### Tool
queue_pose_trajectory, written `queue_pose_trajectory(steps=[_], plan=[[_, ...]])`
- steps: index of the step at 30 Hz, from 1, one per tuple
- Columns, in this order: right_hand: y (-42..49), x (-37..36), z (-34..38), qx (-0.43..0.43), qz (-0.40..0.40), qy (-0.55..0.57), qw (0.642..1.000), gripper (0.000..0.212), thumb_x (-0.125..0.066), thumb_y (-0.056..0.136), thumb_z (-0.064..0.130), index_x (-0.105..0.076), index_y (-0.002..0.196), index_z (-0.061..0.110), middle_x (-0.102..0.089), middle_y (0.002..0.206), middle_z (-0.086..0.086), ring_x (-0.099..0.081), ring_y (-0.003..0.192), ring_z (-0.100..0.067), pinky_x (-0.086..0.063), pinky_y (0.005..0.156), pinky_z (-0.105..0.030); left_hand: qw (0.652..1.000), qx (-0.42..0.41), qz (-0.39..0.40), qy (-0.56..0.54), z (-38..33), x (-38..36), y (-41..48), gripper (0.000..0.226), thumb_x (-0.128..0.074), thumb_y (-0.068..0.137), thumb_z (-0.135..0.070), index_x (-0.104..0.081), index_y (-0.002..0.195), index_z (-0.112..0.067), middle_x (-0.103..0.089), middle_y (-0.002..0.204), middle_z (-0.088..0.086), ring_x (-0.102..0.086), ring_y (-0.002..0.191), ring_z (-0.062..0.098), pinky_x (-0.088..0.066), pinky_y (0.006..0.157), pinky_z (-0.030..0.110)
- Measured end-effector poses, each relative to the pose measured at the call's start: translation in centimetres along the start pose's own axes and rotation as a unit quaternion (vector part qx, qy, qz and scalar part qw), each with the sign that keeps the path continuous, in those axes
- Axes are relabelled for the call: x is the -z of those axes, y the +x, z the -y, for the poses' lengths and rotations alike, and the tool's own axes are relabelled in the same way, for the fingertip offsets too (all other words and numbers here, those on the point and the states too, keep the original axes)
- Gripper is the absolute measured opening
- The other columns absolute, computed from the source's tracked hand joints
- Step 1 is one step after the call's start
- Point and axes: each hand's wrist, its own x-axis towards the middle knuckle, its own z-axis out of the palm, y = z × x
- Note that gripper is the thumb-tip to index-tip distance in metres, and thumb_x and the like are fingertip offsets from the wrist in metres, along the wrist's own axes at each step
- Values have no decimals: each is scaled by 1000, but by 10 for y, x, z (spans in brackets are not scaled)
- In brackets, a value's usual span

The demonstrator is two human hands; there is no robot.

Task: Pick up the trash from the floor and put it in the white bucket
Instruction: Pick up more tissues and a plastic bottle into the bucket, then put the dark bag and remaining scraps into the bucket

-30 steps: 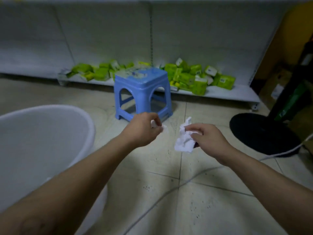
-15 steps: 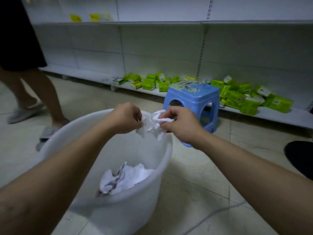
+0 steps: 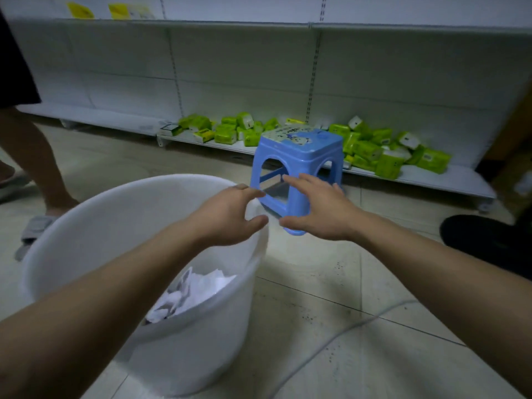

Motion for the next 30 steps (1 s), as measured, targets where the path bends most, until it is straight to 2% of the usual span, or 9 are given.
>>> queue_pose_trajectory(steps=[4, 6, 9, 12, 14, 17, 22, 26, 30], plan=[[-29, 21, -55, -34, -13, -52, 998, 92, -65, 78, 56, -11, 151, 39, -9, 163, 1, -11, 150, -19, -6, 120, -56, 998, -64, 20, -17, -61, -25, 28, 65, -63, 84, -45, -41, 142, -24, -46, 146, 0, -43, 132, 18, -35, 105, 31], [-49, 27, -90, -63, -15, -59, 996, 95, -65, 75, 58, -10, 151, 39, -11, 163, -1, -14, 149, -20, -11, 119, -56, 995, -86, 49, -11, -90, -45, 36, 69, -63, 84, -47, -38, 144, -25, -44, 148, 1, -41, 134, 20, -37, 106, 34], [-85, 24, -144, -108, -7, -40, 993, 99, -64, 71, 64, -11, 150, 38, -18, 162, -1, -19, 148, -22, -21, 116, -53, 988, -102, 107, -43, -132, -74, 43, 73, -64, 83, -49, -34, 145, -23, -41, 150, 1, -40, 136, 19, -34, 107, 32], [-130, 5, -195, -167, 18, -16, 986, 98, -62, 71, 66, -10, 150, 39, -15, 162, -1, -17, 149, -23, -21, 117, -53, 982, -89, 138, -95, -166, -107, 50, 74, -66, 81, -50, -35, 144, -24, -46, 146, 0, -44, 133, 18, -35, 105, 29], [-164, -14, -229, -217, 19, 12, 976, 95, -63, 72, 64, -12, 150, 40, -14, 162, 0, -17, 148, -23, -21, 117, -53, 979, -95, 153, -92, -186, -139, 49, 75, -67, 80, -50, -36, 144, -24, -48, 144, 1, -46, 131, 19, -37, 107, 31], [-214, -50, -275, -289, 38, 53, 955, 91, -66, 75, 57, -18, 150, 36, -13, 162, -1, -16, 149, -22, -20, 118, -52, 967, -128, 215, -43, -215, -199, 35, 80, -65, 79, -55, -31, 145, -25, -44, 147, 4, -42, 133, 23, -37, 109, 39], [-289, -105, -325, -421, 120, 52, 898, 82, -68, 78, 50, -31, 147, 29, -10, 162, -8, -23, 145, -30, -26, 116, -48, 933, -185, 309, -21, -265, -298, -6, 79, -65, 78, -55, -32, 145, -27, -43, 147, 5, -42, 131, 26, -39, 106, 42], [-335, -142, -344, -475, 192, 46, 858, 89, -66, 78, 53, -21, 150, 27, -13, 159, -16, -26, 142, -36, -30, 113, -51, 901, -223, 371, 2, -279, -348, -36, 81, -64, 77, -57, -31, 145, -29, -43, 145, 6, -43, 128, 29, -42, 102, 45], [-354, -166, -356, -529, 193, 84, 822, 95, -63, 77, 59, -9, 152, 32, -9, 157, -21, -27, 140, -43, -32, 110, -52, 868, -231, 438, 37, -275, -381, -67, 86, -62, 75, -62, -26, 147, -32, -36, 149, 10, -37, 132, 32, -37, 104, 47]])
